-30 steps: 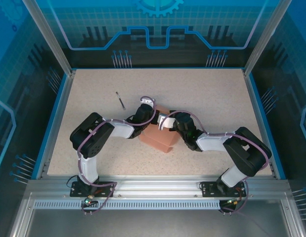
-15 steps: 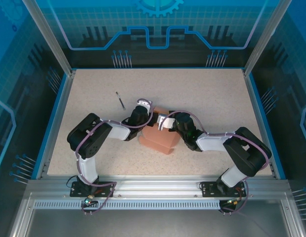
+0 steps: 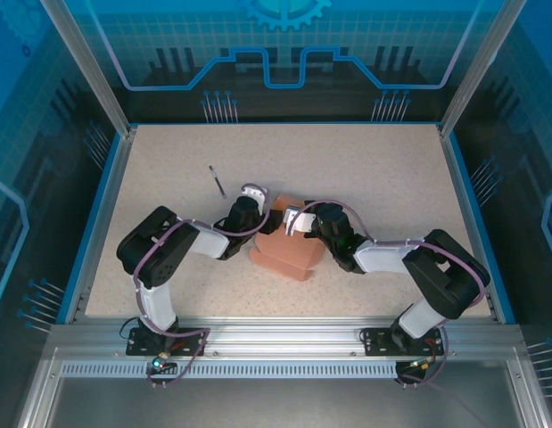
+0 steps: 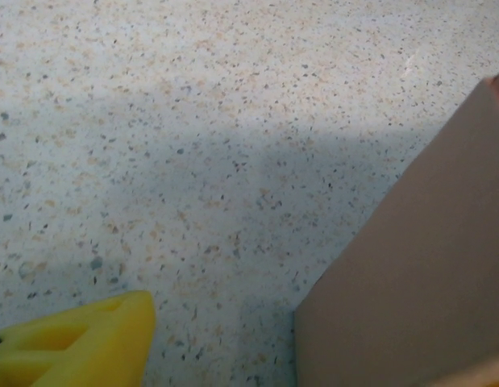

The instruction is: Fold the paper box

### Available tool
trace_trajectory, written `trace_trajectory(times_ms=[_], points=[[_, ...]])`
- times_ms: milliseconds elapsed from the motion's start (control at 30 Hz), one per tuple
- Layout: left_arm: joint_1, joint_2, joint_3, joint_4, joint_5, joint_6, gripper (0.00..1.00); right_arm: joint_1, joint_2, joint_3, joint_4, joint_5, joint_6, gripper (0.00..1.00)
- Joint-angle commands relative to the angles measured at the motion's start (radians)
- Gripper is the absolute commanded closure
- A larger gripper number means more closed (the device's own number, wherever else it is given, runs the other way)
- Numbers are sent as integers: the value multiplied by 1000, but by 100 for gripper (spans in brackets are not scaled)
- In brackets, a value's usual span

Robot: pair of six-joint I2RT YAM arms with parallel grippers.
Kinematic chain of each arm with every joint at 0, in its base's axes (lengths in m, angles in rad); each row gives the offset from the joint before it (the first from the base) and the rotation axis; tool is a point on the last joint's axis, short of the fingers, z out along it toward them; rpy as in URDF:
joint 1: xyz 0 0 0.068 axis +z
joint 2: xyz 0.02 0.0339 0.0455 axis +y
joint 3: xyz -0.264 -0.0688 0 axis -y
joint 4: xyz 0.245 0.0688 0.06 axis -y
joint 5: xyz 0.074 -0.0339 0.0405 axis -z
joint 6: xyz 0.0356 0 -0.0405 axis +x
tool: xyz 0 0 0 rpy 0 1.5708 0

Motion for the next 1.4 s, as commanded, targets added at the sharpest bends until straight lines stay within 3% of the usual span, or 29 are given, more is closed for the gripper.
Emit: trace_trajectory(times_ms=[0, 500, 833, 1367], points=[[9, -29, -27, 45, 33, 18, 31, -7, -26, 10, -15, 26, 24, 100], [9, 44, 79, -49, -58, 3, 50, -6, -31, 9, -20, 24, 30, 100], [-4, 45, 122, -111, -186, -103, 62, -3, -28, 9, -17, 17, 41, 100], [-10, -38, 67, 22, -21, 30, 41, -6, -25, 12, -22, 25, 40, 100]])
